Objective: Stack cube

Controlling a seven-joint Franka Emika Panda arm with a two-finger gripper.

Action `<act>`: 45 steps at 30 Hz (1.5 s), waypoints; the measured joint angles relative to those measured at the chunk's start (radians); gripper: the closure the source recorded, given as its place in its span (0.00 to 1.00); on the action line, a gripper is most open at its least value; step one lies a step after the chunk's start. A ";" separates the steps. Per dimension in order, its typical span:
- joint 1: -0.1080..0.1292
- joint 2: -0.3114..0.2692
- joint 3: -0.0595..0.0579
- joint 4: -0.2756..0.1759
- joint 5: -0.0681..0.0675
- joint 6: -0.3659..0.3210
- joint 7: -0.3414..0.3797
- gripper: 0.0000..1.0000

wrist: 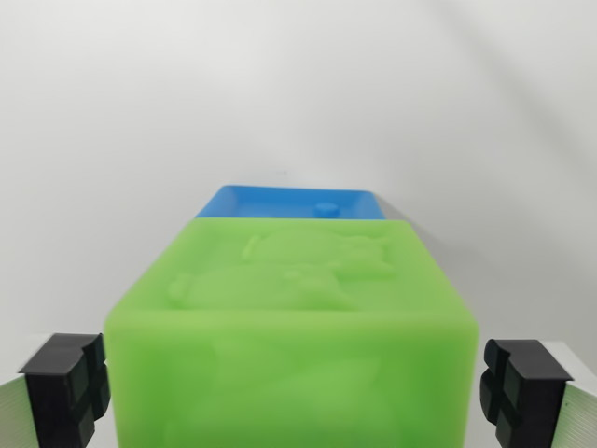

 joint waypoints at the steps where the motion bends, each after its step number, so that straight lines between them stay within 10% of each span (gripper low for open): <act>1: 0.000 -0.004 0.000 0.000 0.000 -0.003 0.000 0.00; 45: 0.000 -0.280 0.001 0.029 0.007 -0.304 -0.004 0.00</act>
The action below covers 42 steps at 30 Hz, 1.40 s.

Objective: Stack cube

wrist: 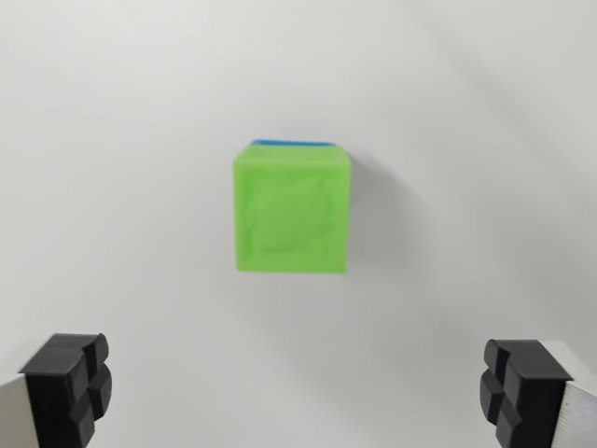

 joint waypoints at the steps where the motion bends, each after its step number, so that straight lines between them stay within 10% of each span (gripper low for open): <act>1: 0.000 -0.007 0.000 0.004 0.000 -0.011 0.000 0.00; 42: 0.000 -0.129 0.000 0.184 0.004 -0.312 -0.004 0.00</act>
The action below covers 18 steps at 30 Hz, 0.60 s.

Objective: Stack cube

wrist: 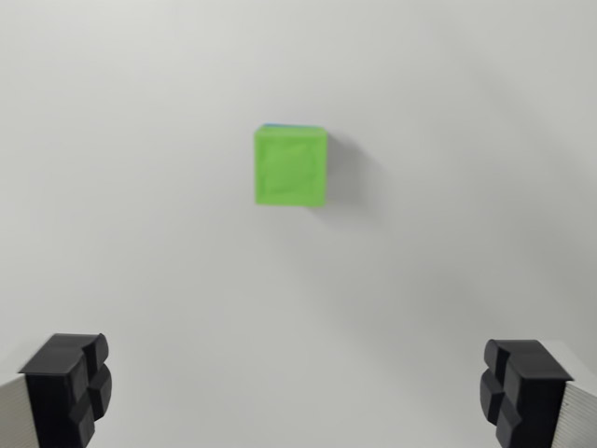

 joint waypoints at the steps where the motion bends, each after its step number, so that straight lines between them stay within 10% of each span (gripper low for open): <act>1: 0.000 -0.001 0.000 0.002 0.000 -0.003 0.000 0.00; 18: 0.000 -0.002 0.000 0.007 0.000 -0.009 0.000 0.00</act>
